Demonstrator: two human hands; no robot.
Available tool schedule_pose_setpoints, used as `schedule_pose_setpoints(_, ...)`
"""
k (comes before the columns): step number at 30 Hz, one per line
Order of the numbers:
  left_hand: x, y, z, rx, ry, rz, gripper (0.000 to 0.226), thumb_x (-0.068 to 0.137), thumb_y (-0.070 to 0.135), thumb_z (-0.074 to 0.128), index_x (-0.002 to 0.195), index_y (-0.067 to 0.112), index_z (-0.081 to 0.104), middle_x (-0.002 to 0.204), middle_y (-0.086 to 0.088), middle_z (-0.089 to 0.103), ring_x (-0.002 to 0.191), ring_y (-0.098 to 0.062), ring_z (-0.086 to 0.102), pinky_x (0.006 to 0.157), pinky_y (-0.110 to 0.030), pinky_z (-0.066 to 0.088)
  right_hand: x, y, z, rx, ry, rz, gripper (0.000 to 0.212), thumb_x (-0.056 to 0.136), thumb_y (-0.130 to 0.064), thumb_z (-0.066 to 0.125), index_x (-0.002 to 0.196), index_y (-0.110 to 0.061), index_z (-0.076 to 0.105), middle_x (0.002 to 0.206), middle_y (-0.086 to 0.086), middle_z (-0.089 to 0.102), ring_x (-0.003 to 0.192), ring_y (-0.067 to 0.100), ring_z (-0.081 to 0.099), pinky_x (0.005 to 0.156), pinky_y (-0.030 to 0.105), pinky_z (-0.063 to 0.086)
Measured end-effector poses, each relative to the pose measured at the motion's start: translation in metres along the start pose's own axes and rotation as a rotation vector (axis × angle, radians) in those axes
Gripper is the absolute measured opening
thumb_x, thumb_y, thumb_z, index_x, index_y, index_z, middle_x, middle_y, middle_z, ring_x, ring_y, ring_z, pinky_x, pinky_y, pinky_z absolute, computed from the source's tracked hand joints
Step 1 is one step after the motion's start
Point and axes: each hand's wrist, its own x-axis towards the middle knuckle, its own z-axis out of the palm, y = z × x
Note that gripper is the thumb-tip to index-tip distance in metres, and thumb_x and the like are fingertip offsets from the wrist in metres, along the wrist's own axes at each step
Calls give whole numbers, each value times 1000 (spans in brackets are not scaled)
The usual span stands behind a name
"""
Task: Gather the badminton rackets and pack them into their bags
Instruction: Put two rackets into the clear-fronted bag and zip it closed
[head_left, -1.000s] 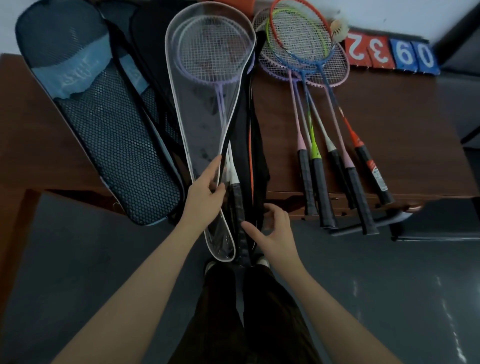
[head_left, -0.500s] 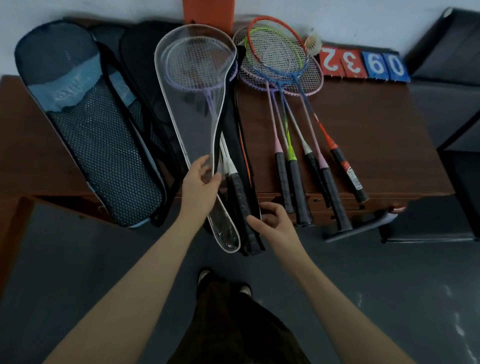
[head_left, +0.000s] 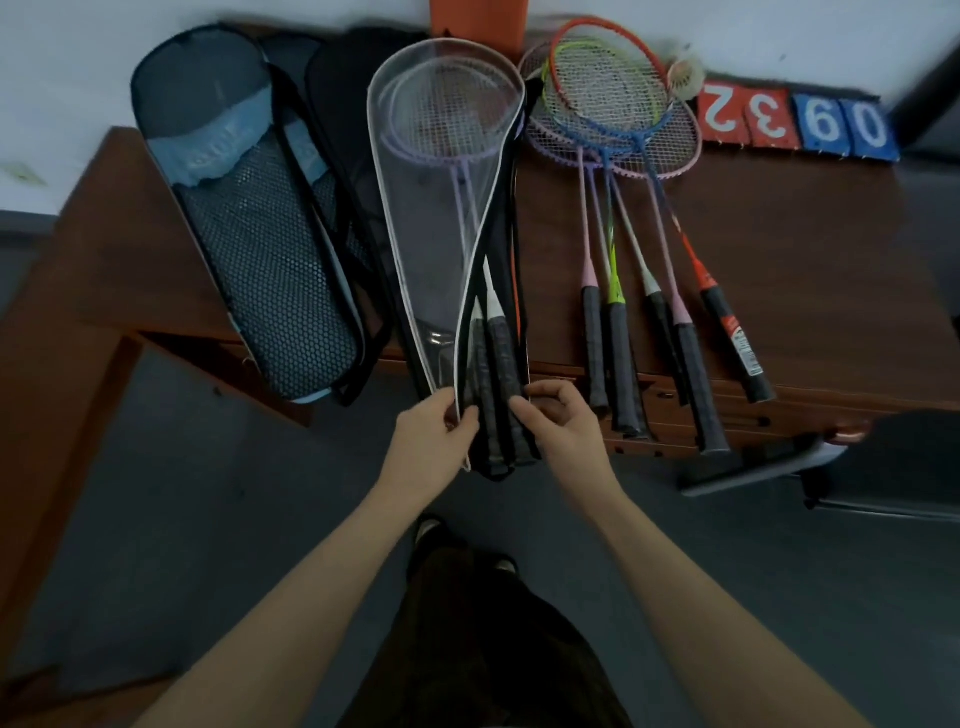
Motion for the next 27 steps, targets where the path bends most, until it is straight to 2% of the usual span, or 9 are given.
schedule_pose_setpoints(4,1,-1,-4,-186,2,5,11,89,24,59,94,26,69,87,-12,69,81,-30,64,74,-44,54,-17,-4,-12,75,-225,-43,42,88,-13,61,128,-19,52,105,-7,67,103,8,62,82,19,48)
schedule_pose_setpoints(6,0,3,-4,-195,2,36,16,89,23,59,97,34,68,89,-6,71,84,-27,65,77,-40,55,-21,-5,-17,40,-299,-47,51,87,-14,61,136,-22,46,113,-9,65,108,6,59,89,20,47)
schedule_pose_setpoints(9,-2,11,-5,-140,-2,104,21,91,19,57,106,29,68,89,12,68,85,-1,63,74,-14,49,-24,-8,-15,-6,-303,-49,55,86,-16,63,137,-24,44,98,-13,66,97,0,61,85,16,47)
schedule_pose_setpoints(10,-3,13,-7,-131,-10,105,22,91,19,56,107,29,68,89,15,67,84,5,61,73,-10,47,-24,-10,-13,14,-289,-55,54,86,-14,63,136,-22,44,94,-16,66,95,-1,62,83,14,47)
schedule_pose_setpoints(14,-6,13,-14,-204,-20,90,24,92,20,55,106,35,67,94,15,70,89,2,63,81,-22,51,-20,-14,-3,40,-218,-99,49,86,-14,64,133,-18,50,101,-11,69,100,4,63,87,20,49)
schedule_pose_setpoints(17,-6,17,-17,-214,-27,125,24,92,17,56,107,31,68,94,13,71,89,-2,65,82,-28,54,-16,-18,-1,4,-209,-134,45,86,-13,64,130,-16,53,74,-24,64,82,-4,61,77,15,47)
schedule_pose_setpoints(20,-5,22,-16,-233,-18,132,24,91,15,57,99,34,68,89,5,73,86,-15,67,81,-37,54,-14,-24,-3,6,-203,-152,39,87,-11,63,124,-15,54,67,-19,58,71,-2,58,70,14,46)
schedule_pose_setpoints(24,-5,22,-13,-259,-10,104,21,91,17,57,96,33,69,88,-7,72,86,-29,66,80,-48,54,-15,-25,-2,-130,-139,-208,29,86,-21,65,114,-23,59,74,-3,52,73,8,53,72,23,47)
schedule_pose_setpoints(27,-6,26,-14,-398,0,61,25,92,14,56,101,34,67,93,2,72,91,-15,67,81,-38,55,-22,-21,-8,-148,-217,-248,48,83,-23,68,128,-28,52,104,-8,58,93,2,58,84,21,48)
